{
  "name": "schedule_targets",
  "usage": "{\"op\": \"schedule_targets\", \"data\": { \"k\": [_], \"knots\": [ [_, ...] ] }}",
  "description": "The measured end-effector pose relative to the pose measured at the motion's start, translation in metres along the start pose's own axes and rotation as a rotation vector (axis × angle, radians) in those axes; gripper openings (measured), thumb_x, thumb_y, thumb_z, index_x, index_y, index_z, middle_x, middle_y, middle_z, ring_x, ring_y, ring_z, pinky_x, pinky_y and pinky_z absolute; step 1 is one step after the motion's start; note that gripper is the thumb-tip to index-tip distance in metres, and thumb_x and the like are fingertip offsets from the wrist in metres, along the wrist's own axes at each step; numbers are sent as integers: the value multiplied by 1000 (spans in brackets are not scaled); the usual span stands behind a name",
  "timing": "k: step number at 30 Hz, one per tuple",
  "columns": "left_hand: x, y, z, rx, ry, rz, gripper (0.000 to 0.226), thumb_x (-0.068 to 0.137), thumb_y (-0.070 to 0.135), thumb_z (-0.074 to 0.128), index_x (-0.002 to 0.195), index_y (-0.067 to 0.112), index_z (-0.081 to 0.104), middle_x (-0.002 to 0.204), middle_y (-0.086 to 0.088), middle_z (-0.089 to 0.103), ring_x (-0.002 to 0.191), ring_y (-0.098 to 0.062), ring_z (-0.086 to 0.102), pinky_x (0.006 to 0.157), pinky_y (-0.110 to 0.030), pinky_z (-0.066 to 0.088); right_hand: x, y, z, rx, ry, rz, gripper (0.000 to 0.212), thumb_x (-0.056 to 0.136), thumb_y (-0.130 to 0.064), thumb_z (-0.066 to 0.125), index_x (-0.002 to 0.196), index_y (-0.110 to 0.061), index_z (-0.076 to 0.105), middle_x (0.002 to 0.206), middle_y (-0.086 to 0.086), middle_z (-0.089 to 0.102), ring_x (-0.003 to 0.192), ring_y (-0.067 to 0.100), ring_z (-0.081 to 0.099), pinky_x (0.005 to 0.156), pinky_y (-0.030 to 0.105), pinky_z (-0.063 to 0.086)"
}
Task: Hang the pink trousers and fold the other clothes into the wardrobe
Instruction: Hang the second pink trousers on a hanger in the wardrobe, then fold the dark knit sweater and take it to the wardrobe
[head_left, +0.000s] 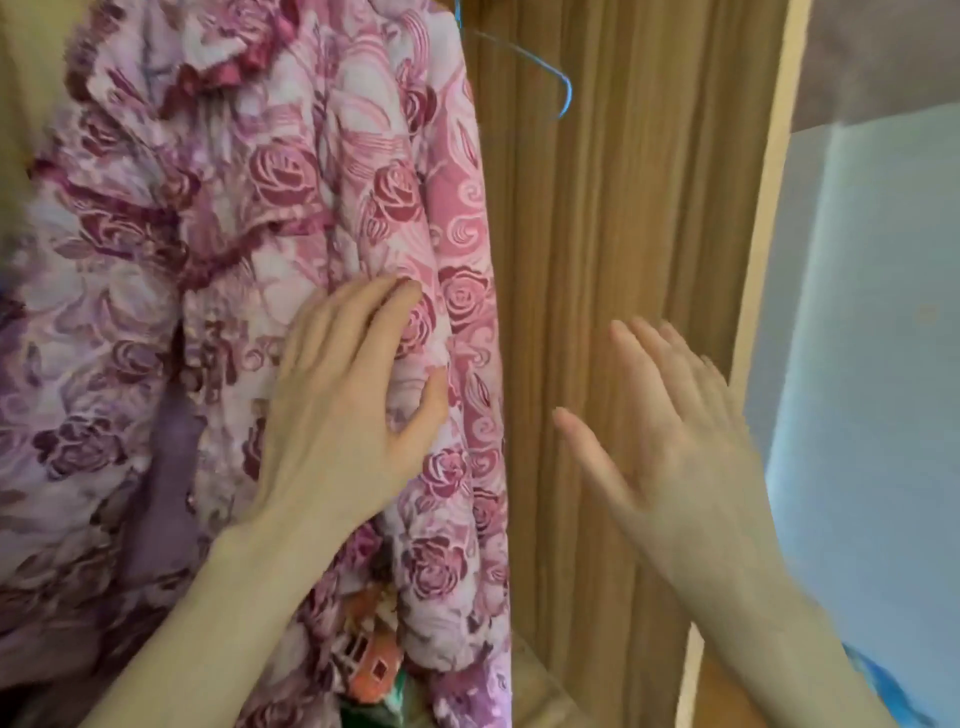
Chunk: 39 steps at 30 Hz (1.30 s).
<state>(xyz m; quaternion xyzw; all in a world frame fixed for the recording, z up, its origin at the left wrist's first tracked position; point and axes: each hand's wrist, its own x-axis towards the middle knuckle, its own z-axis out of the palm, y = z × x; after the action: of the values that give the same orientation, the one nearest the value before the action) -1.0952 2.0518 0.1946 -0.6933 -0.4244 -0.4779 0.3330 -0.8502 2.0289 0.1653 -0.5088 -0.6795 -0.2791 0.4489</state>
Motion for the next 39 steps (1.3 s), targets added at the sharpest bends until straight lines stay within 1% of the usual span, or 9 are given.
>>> {"op": "schedule_targets", "data": {
  "k": [4, 9, 11, 14, 17, 22, 29, 34, 39],
  "knots": [
    [-36, 22, 22, -164, -73, 65, 58, 99, 36, 55, 149, 7, 52, 152, -10, 52, 144, -31, 44, 124, -46, 29, -50, -7, -18, -105, -18, 132, 73, 102, -60, 45, 157, -13, 39, 162, 6, 41, 156, 23, 29, 126, 50, 26],
    [-80, 53, 52, -379, -184, 95, 57, 99, 36, 56, 148, 6, 53, 150, -11, 54, 143, -32, 46, 121, -51, 34, -108, -5, -39, -315, -97, 304, 76, 102, -68, 35, 160, -19, 34, 167, 2, 34, 158, 19, 23, 128, 46, 21],
    [-96, 68, 61, -441, -237, 94, 58, 99, 36, 57, 149, 7, 53, 151, -10, 54, 145, -31, 45, 121, -53, 34, -128, -1, -48, -375, -131, 355, 77, 102, -70, 31, 161, -19, 34, 167, 2, 34, 157, 20, 23, 128, 48, 22],
    [-113, 91, 70, -519, -319, 108, 59, 101, 39, 54, 150, 9, 51, 154, -9, 52, 148, -27, 41, 122, -52, 32, -154, 3, -64, -449, -161, 432, 78, 102, -70, 32, 161, -19, 32, 167, 3, 33, 158, 20, 21, 128, 50, 22],
    [-128, 120, 82, -626, -337, 142, 57, 101, 39, 56, 149, 8, 53, 153, -10, 53, 148, -27, 43, 121, -53, 34, -179, 10, -82, -520, -149, 496, 78, 102, -66, 35, 160, -15, 34, 166, 6, 35, 157, 24, 25, 127, 52, 25],
    [-149, 193, 96, -801, -409, 233, 58, 102, 43, 55, 149, 8, 52, 154, -10, 53, 148, -26, 43, 122, -46, 34, -233, 29, -128, -694, -161, 644, 74, 104, -62, 42, 159, -12, 37, 165, 8, 38, 157, 22, 25, 128, 47, 22],
    [-176, 312, 101, -1068, -474, 349, 56, 103, 39, 55, 147, 6, 53, 154, -12, 52, 148, -29, 43, 118, -56, 37, -299, 53, -194, -966, -98, 805, 68, 103, -55, 52, 154, -12, 45, 161, 9, 44, 155, 24, 32, 128, 46, 22],
    [-189, 384, 105, -1137, -507, 502, 56, 101, 42, 56, 147, 10, 54, 153, -8, 53, 149, -26, 42, 121, -53, 34, -354, 61, -237, -1075, 17, 1013, 66, 101, -57, 50, 151, -14, 48, 159, 6, 47, 155, 22, 31, 127, 46, 23],
    [-210, 434, 99, -1240, -591, 629, 59, 101, 47, 52, 148, 11, 53, 153, -8, 53, 149, -27, 42, 122, -51, 32, -398, 36, -269, -1198, -14, 1227, 66, 103, -59, 48, 154, -17, 43, 162, 6, 42, 156, 22, 28, 128, 46, 21]
  ]
}}
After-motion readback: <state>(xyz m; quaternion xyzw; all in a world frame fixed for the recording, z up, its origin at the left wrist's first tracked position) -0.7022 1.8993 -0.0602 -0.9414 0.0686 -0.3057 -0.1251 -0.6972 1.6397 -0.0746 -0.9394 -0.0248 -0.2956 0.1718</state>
